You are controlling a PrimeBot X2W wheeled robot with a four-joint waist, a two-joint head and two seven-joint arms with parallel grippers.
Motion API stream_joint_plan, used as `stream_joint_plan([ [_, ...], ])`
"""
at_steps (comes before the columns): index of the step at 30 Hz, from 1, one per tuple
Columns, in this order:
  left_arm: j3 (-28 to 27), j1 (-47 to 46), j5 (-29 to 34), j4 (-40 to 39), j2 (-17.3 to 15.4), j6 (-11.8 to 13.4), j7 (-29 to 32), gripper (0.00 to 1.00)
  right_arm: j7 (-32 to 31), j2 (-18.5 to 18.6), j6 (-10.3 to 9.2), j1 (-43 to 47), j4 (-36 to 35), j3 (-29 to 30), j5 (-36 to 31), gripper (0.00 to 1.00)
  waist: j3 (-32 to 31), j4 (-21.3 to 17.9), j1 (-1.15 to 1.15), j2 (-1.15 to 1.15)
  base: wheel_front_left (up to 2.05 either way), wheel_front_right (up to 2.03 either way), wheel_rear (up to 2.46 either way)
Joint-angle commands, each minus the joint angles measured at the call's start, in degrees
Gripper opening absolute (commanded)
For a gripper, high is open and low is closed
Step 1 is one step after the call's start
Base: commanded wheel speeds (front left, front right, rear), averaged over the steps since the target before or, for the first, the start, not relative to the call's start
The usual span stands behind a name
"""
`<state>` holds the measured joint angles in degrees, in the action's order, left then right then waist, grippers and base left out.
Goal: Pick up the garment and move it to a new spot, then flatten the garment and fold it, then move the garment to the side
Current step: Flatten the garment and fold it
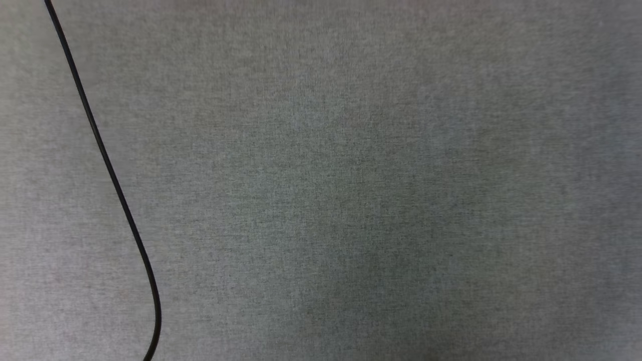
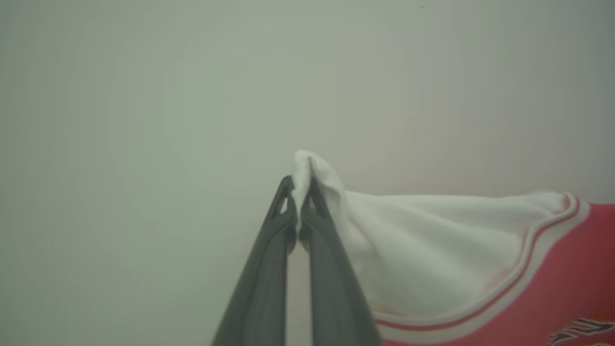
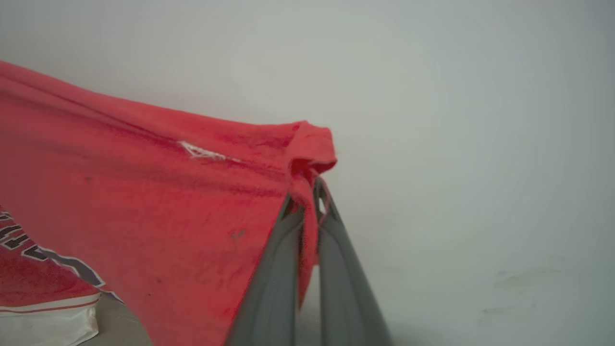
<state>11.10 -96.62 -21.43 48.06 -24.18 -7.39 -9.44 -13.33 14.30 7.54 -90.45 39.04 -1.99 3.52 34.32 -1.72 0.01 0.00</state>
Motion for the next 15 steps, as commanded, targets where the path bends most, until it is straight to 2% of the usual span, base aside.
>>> stream_joint_plan([
  [1,-0.5,0.8,-1.2,1.4,-0.2,0.0,-0.8,0.0,0.9,-0.4,-0.1,-0.7,1.4,-0.1,0.1,0.0,3.0,0.4,-0.01,0.0,0.0,0.0,0.0],
  [9,0.9,5.6,-7.1,6.0,1.5,-0.1,-2.5,0.0,4.5,-1.6,-0.09,0.6,8.4,-1.5,2.4,0.0,5.9,1.8,-0.01,0.0,0.0,0.0,0.0],
  [12,2.9,9.8,-9.7,6.2,2.5,-0.1,-3.2,0.0,6.5,-2.0,-0.09,3.4,10.3,-2.2,4.2,0.0,5.1,2.4,-0.01,0.0,0.0,0.0,0.0],
  [15,4.9,15.0,-11.9,5.6,1.7,-0.1,-3.8,0.0,8.4,-2.5,-0.09,8.0,11.1,-3.5,6.5,0.0,3.8,2.3,-0.01,0.0,0.0,0.0,0.0],
])
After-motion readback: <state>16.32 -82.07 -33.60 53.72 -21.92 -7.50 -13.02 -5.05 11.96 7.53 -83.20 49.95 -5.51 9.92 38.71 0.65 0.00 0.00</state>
